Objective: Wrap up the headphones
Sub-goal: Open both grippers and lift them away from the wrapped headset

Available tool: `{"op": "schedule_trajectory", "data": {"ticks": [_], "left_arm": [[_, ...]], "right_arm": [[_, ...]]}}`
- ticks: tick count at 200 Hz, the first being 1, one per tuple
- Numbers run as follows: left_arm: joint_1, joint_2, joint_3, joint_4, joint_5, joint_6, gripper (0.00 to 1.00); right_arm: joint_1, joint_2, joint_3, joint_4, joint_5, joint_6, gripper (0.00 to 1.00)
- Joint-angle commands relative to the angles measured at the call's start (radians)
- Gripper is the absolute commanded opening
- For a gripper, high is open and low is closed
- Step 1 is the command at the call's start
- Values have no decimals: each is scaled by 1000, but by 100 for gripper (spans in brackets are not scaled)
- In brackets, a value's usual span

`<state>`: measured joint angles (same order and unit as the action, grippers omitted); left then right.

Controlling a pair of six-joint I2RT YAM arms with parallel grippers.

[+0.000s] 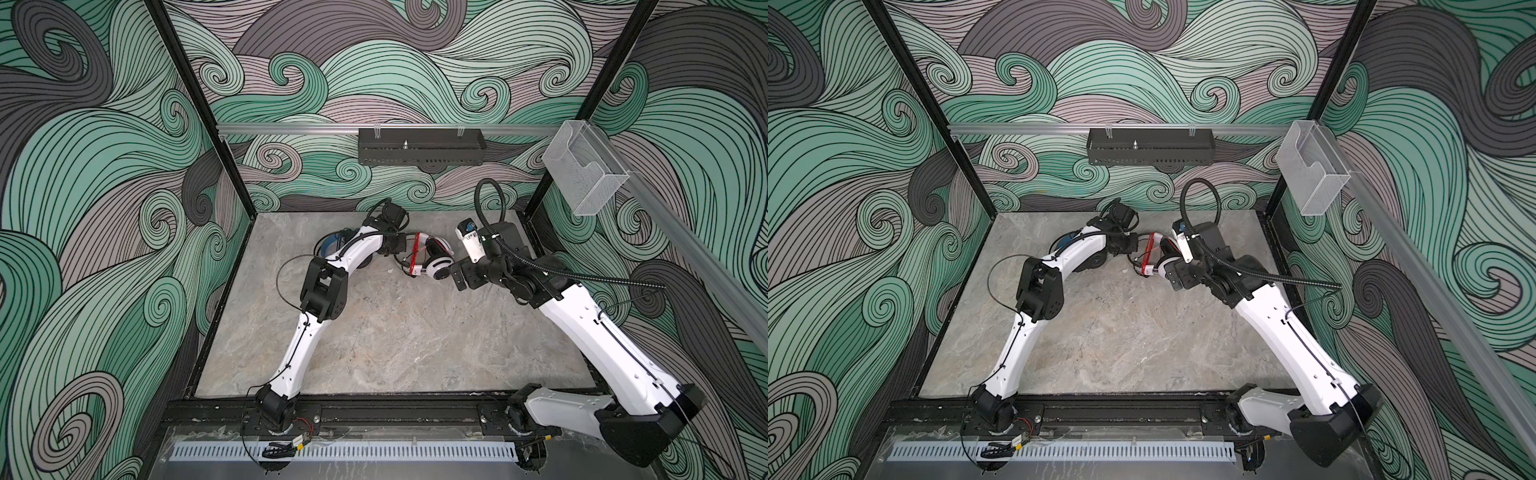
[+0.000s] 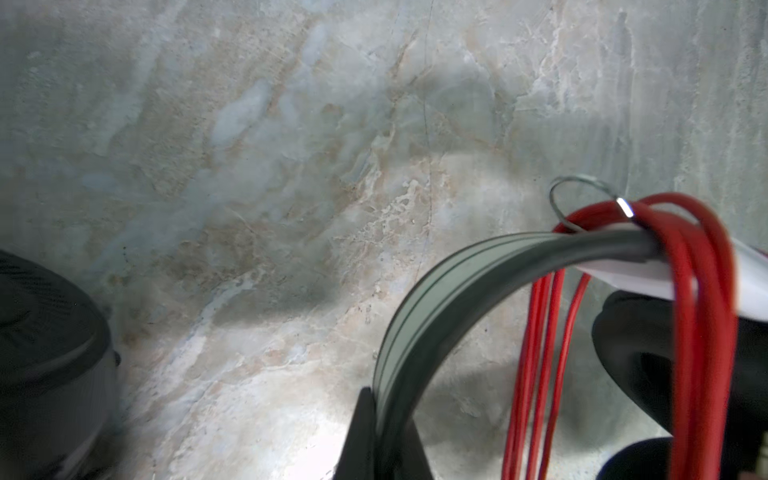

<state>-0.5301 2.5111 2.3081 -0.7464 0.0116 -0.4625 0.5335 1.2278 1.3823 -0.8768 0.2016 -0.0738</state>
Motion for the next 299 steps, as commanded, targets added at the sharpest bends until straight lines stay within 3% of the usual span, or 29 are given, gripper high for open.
{"op": "schedule_trajectory", "data": {"ticks": [1, 95, 132, 183, 235, 263, 299], "left_arm": [[8, 6, 57, 26, 21, -16, 0], [5, 18, 4, 64, -17, -37, 7], [3, 16, -7, 73, -21, -51, 21], [-1, -32, -9, 76, -52, -38, 52], [-23, -207, -24, 10, -55, 81, 78], [-51, -424, -198, -48, -33, 111, 83], [-61, -892, -831, 205, -58, 151, 95]], "right_arm": [[-4, -8, -14, 13, -1, 10, 100], [-7, -16, -6, 13, 23, -2, 100], [-6, -22, -8, 13, 32, -6, 100], [-6, -44, 1, 12, 65, -27, 100], [-6, -112, -69, 107, 80, -12, 100], [-12, -213, -275, 351, 133, 57, 100], [-70, -280, -617, 786, 372, 197, 100]]}}
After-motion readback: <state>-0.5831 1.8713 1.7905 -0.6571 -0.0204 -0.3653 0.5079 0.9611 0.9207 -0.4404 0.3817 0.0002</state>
